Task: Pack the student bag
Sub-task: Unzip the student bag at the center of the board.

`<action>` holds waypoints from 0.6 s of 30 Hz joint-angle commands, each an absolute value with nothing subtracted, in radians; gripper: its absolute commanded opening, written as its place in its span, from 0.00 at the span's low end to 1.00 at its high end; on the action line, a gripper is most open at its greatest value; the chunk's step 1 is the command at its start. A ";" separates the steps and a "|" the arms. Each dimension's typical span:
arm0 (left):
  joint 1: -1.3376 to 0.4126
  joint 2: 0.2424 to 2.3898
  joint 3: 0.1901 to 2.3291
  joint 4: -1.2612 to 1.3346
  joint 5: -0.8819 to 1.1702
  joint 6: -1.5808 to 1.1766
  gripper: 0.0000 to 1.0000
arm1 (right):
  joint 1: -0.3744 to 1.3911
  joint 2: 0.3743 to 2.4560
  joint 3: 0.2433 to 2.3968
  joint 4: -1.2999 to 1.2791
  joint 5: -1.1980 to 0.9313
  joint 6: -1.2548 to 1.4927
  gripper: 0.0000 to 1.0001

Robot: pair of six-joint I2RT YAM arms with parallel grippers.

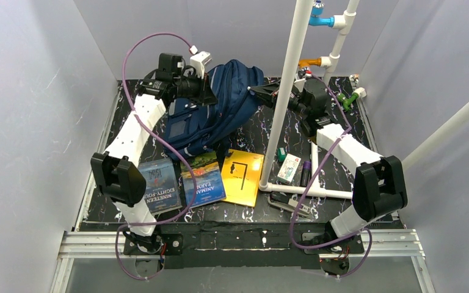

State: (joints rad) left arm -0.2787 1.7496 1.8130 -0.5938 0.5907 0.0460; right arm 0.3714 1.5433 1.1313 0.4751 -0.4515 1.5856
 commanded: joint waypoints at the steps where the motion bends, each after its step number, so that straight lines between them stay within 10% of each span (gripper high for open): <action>1: -0.262 1.603 1.636 -0.541 0.617 0.172 0.00 | 0.328 1.552 1.206 0.678 -0.386 1.675 0.01; 6: -0.262 1.528 1.557 -0.487 0.612 0.119 0.00 | 0.341 1.549 1.213 0.663 -0.394 1.668 0.01; 14: -0.385 1.433 1.552 -0.345 0.295 -0.096 0.82 | 0.345 1.535 1.211 0.643 -0.393 1.672 0.01; 18: -0.529 1.465 1.623 -0.336 0.082 -0.120 0.92 | 0.353 1.539 1.225 0.643 -0.389 1.674 0.01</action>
